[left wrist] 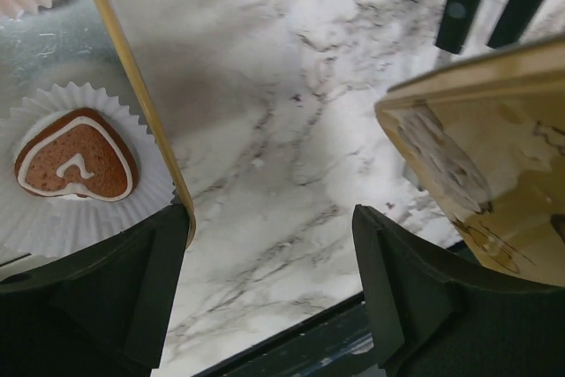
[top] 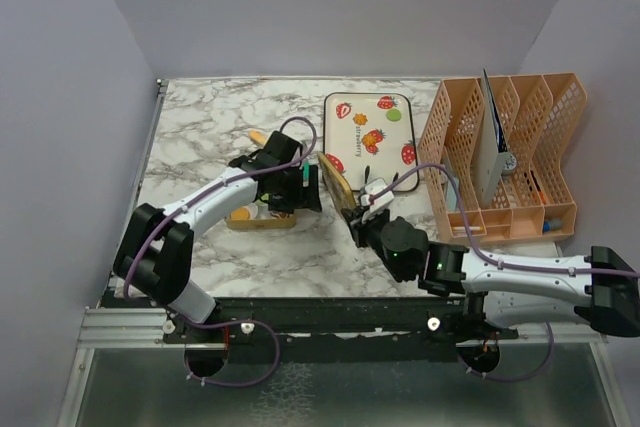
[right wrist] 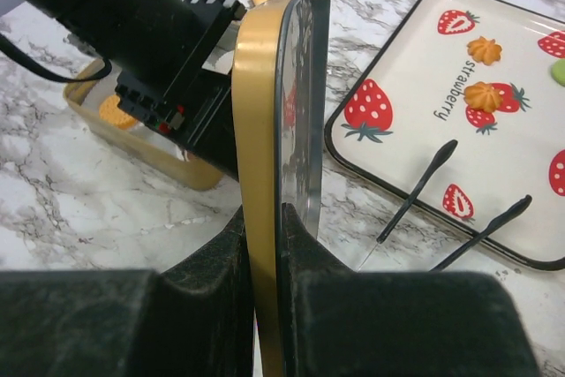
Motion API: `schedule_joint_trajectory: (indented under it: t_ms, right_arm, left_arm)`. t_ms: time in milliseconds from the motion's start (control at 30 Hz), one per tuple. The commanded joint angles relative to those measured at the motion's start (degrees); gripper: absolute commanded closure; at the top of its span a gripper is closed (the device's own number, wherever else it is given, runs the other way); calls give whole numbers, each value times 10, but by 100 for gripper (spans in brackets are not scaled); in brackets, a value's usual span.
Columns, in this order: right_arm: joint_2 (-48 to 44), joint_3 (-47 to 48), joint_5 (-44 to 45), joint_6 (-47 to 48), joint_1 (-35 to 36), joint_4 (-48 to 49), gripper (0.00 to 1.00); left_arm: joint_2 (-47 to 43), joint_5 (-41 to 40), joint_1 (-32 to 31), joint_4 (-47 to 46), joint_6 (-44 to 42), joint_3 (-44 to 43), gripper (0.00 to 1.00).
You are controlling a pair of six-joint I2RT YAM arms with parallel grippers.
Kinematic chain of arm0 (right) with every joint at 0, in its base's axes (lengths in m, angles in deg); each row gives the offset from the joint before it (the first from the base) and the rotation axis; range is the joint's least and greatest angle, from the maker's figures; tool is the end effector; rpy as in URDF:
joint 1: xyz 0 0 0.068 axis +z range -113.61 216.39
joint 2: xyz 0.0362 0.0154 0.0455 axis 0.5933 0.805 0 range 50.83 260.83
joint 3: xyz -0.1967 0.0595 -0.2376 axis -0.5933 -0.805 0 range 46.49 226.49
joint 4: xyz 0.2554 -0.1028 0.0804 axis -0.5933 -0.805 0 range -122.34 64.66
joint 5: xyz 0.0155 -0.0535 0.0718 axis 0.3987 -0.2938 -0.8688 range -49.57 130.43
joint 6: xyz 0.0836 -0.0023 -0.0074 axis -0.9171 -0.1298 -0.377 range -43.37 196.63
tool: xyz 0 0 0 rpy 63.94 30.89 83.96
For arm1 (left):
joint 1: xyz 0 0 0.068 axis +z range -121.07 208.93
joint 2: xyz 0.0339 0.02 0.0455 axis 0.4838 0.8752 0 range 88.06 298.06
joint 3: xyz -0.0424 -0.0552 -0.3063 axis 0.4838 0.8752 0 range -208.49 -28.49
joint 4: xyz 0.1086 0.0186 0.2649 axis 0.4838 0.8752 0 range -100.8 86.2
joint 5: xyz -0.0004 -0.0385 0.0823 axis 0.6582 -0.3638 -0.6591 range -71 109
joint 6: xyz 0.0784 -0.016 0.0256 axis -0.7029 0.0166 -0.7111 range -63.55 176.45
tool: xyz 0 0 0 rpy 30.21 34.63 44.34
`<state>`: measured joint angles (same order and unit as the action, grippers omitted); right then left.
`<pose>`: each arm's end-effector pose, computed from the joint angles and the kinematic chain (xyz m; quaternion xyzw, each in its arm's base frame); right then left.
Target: Pack the cookies
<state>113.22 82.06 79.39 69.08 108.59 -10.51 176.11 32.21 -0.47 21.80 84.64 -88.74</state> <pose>0.1284 0.2487 0.2888 -0.2144 0.7313 0.1816 0.6215 0.2967 -0.1865 0.2194 0.0396 0.9600 -0.2197 0.1688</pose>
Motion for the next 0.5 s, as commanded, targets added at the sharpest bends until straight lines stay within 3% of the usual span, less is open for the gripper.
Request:
schedule_joint_trajectory:
  t_ms: [0,233,467]
  right_arm:
    - [-31,-12,32,-16,-9,-9,94]
    - [-72,-11,44,-25,-22,-44,99]
    - [-70,33,-38,-42,-54,-70,99]
  left_arm:
    - [-20,51,-35,-68,79,10,20]
    - [-75,-26,-23,-45,73,-14,18]
    - [-153,-78,77,-14,41,-6,16]
